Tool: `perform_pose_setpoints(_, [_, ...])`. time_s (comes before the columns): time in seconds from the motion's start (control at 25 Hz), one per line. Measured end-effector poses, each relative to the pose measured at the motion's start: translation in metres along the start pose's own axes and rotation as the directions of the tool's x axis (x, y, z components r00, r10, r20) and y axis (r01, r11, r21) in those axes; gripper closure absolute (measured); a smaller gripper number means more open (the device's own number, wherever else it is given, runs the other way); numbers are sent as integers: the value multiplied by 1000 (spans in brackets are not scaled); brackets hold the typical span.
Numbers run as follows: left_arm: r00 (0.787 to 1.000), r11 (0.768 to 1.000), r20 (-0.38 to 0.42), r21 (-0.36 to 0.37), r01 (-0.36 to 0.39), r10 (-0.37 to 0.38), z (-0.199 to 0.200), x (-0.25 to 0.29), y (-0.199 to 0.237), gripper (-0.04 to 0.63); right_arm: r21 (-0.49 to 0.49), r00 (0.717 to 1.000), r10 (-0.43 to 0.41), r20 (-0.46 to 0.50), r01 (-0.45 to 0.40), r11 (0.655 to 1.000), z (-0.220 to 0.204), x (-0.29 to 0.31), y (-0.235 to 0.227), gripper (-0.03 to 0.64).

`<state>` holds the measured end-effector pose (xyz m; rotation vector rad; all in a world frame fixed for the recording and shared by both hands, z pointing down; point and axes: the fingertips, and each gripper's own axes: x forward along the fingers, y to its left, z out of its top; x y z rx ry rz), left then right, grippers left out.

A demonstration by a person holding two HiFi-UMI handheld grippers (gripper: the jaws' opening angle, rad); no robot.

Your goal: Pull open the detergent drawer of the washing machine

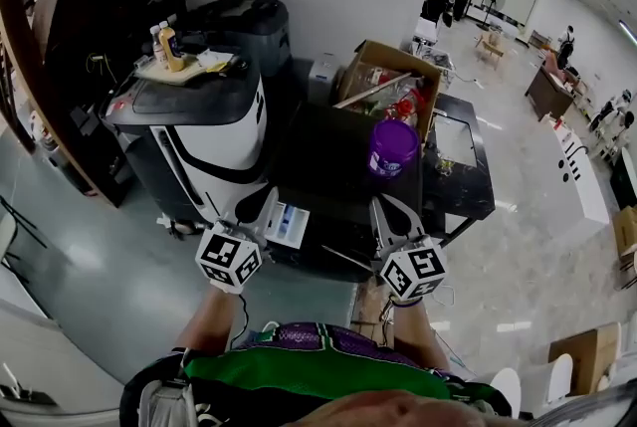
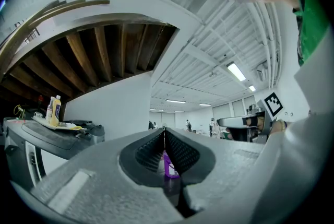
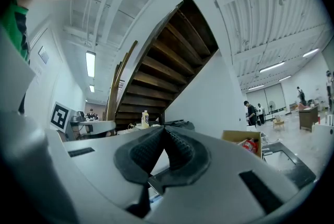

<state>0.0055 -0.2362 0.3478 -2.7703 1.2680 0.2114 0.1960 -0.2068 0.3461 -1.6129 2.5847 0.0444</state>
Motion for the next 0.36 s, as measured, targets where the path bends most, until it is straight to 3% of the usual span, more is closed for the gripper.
perform_pose_setpoints(0.36, [1000,1000,-3,10,-1,1,1,-3,-3,577,-4,1000,9,-11,-9,1000,-3,0,4,617])
